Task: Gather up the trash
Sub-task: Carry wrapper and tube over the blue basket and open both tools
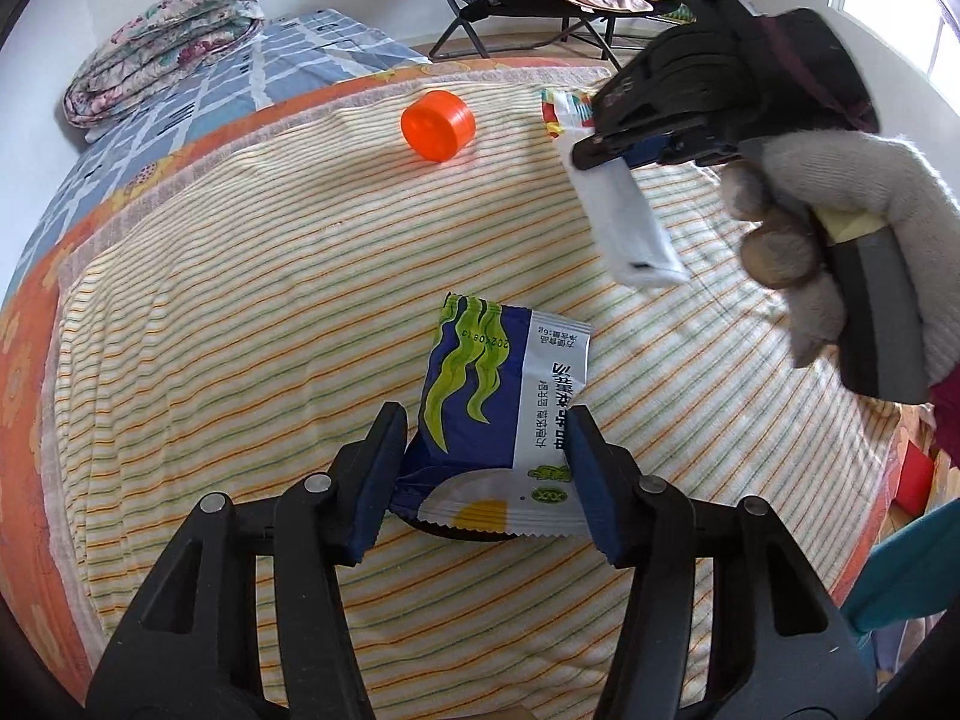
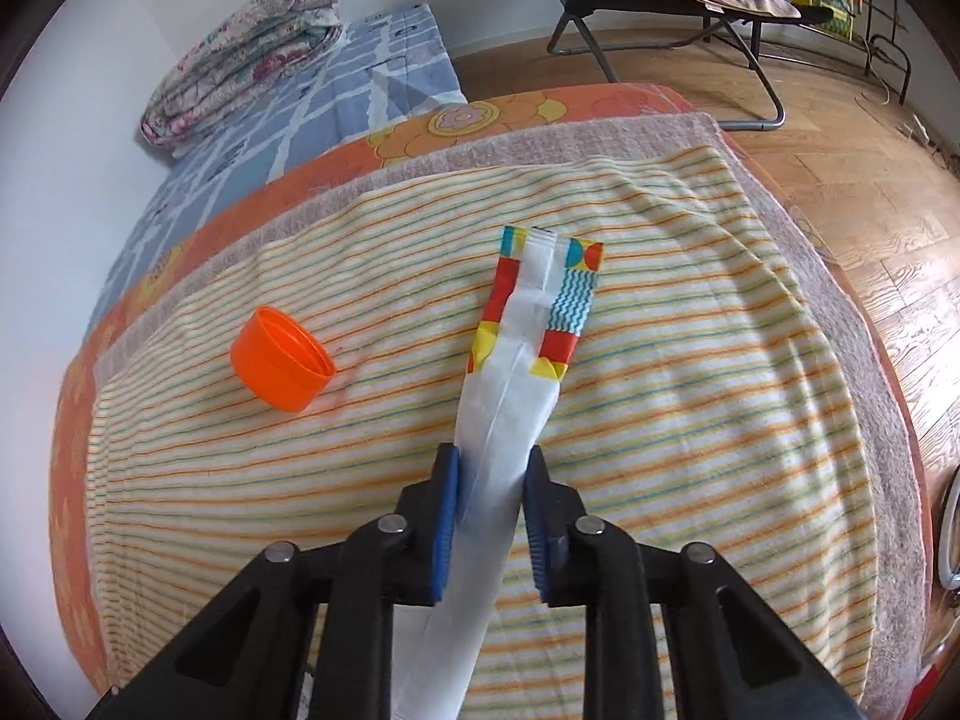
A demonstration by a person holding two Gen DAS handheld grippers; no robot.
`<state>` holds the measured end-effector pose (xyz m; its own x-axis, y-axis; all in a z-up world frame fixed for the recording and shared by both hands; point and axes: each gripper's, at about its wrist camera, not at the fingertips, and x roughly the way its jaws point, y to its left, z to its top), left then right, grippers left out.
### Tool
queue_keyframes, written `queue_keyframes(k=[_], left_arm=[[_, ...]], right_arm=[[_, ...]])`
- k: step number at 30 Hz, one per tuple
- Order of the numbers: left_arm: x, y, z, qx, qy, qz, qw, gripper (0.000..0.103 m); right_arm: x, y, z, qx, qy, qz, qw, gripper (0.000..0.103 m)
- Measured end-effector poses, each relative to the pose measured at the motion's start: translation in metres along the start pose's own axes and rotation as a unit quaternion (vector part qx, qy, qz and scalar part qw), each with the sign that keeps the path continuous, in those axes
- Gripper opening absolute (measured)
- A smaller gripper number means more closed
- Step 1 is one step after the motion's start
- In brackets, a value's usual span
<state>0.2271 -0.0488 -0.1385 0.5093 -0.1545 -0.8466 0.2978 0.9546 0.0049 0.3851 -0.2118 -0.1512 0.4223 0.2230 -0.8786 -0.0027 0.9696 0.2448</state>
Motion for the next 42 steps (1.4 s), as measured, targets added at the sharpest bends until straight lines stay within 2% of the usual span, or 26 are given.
queue_keyframes(k=[3,9,16,22,27,31,42], left_arm=[[-0.001,0.000,-0.001,-0.003,-0.001,0.004,1.0000,0.055],[-0.015,0.001,-0.002,-0.016,-0.014,0.010,0.9997,0.054],[-0.053,0.020,-0.002,-0.073,-0.037,-0.007,0.9966,0.054],[-0.093,0.030,-0.006,-0.092,-0.063,0.005,0.9937,0.054],[-0.122,0.023,-0.021,-0.083,-0.072,0.010,0.9939,0.054],[-0.142,0.010,-0.039,-0.073,-0.071,0.006,0.9948,0.054],[-0.181,-0.020,-0.104,-0.057,-0.052,0.001,0.9970,0.054]], right_arm=[[-0.014,-0.008,-0.006,-0.003,-0.009,0.017,1.000,0.008],[-0.048,-0.016,-0.021,-0.026,-0.028,0.046,0.998,0.007],[-0.090,-0.021,-0.040,-0.032,-0.043,0.084,0.995,0.007],[-0.128,-0.013,-0.062,-0.067,-0.064,0.101,0.991,0.007],[-0.159,-0.004,-0.088,-0.097,-0.079,0.114,0.986,0.007],[-0.176,0.003,-0.114,-0.114,-0.074,0.131,0.982,0.007],[-0.214,0.028,-0.202,-0.184,-0.088,0.158,0.966,0.007]])
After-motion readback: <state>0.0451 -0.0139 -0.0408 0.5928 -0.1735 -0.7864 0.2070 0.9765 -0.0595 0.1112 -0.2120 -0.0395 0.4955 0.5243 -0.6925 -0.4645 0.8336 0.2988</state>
